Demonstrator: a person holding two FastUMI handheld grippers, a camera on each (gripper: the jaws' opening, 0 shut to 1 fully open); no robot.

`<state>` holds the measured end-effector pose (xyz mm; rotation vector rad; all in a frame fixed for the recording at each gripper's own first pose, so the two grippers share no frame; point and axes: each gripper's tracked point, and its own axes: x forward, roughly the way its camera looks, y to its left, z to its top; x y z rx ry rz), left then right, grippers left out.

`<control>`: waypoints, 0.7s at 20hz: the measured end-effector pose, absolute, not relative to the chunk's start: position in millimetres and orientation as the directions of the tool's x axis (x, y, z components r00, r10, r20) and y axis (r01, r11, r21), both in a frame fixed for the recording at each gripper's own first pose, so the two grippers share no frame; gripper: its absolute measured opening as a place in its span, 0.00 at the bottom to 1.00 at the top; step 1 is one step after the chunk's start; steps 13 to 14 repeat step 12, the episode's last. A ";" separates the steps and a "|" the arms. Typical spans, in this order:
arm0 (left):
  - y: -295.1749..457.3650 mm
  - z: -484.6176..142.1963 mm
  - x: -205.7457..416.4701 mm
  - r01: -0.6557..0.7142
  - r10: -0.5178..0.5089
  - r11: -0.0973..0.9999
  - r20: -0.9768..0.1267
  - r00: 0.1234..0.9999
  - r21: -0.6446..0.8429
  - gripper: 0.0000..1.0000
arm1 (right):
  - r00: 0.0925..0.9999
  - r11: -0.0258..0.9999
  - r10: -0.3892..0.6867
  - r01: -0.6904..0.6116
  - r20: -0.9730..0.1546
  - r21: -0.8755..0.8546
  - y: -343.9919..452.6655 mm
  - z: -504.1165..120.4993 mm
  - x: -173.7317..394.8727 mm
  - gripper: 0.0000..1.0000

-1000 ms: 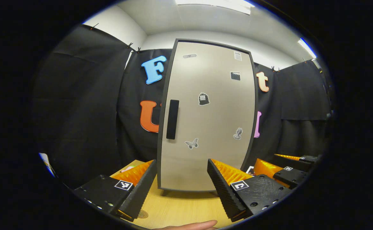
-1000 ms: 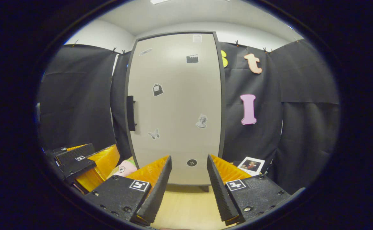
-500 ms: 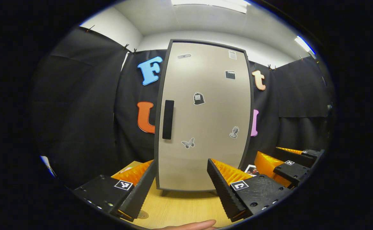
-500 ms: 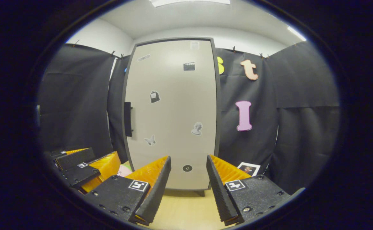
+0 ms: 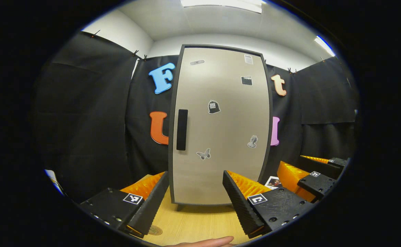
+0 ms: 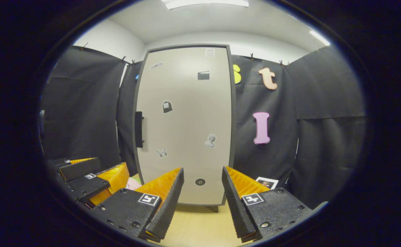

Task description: Open the cabinet door with the right hand, grasp the bottle in the cabinet with the left hand and place it on the coaster, then close the cabinet door with the right hand.

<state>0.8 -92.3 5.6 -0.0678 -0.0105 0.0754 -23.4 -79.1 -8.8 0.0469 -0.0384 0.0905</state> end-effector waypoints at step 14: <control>-57.8 18.9 6.2 -0.179 0.181 0.983 0.065 0.981 -0.029 0.95 | 0.979 0.978 0.200 -0.197 -0.033 0.073 -38.8 -20.3 0.9 0.73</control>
